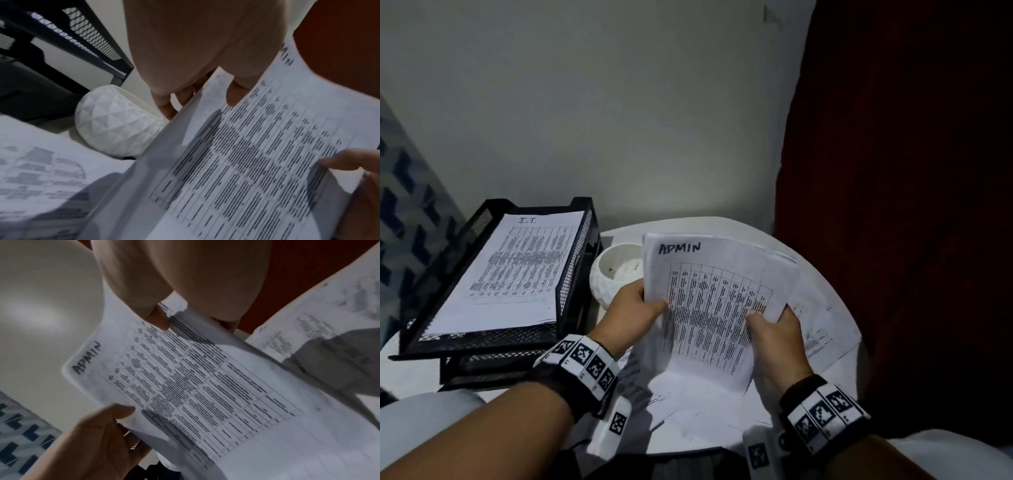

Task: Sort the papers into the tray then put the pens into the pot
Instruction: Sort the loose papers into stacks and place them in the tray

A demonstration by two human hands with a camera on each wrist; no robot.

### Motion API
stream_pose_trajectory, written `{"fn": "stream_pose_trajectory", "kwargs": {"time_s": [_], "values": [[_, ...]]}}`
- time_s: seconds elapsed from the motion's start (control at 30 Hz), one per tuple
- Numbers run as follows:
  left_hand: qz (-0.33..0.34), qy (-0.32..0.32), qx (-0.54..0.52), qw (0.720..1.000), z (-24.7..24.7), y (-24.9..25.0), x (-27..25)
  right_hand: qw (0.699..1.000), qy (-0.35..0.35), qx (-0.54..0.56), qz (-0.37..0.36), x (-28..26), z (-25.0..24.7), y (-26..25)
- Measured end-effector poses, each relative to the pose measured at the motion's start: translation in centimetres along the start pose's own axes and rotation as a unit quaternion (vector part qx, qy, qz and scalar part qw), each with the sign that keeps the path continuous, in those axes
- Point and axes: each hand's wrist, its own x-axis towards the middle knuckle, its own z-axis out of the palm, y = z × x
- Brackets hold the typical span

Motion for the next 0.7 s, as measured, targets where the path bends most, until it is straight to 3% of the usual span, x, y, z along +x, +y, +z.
{"fn": "stream_pose_trajectory", "kwargs": {"time_s": [0.1, 0.23, 0.37, 0.47, 0.57, 0.7], "values": [[-0.032, -0.048, 0.060, 0.997, 0.5, -2.3, -0.1, 0.997, 0.005, -0.019, 0.075, -0.1, -0.1, 0.6], [-0.004, -0.071, 0.122, 0.990, 1.9, -4.2, -0.6, 0.990, 0.011, -0.024, 0.136, -0.2, -0.2, 1.3], [0.021, -0.016, 0.077, 0.997, 1.5, -2.3, -0.8, 0.995, 0.003, 0.012, 0.101, 0.4, -0.3, 0.6], [0.060, 0.047, 0.064, 0.995, -1.5, 1.0, -0.1, 0.992, 0.013, 0.047, 0.117, 1.0, -0.8, -1.0], [0.076, 0.127, 0.012, 0.989, -7.1, 3.9, 0.5, 0.985, 0.019, 0.082, 0.151, 0.9, -0.6, -3.0], [0.031, 0.252, -0.049, 0.966, -16.9, 5.1, 1.1, 0.984, 0.048, 0.105, 0.139, 0.0, 0.3, -4.5]]}}
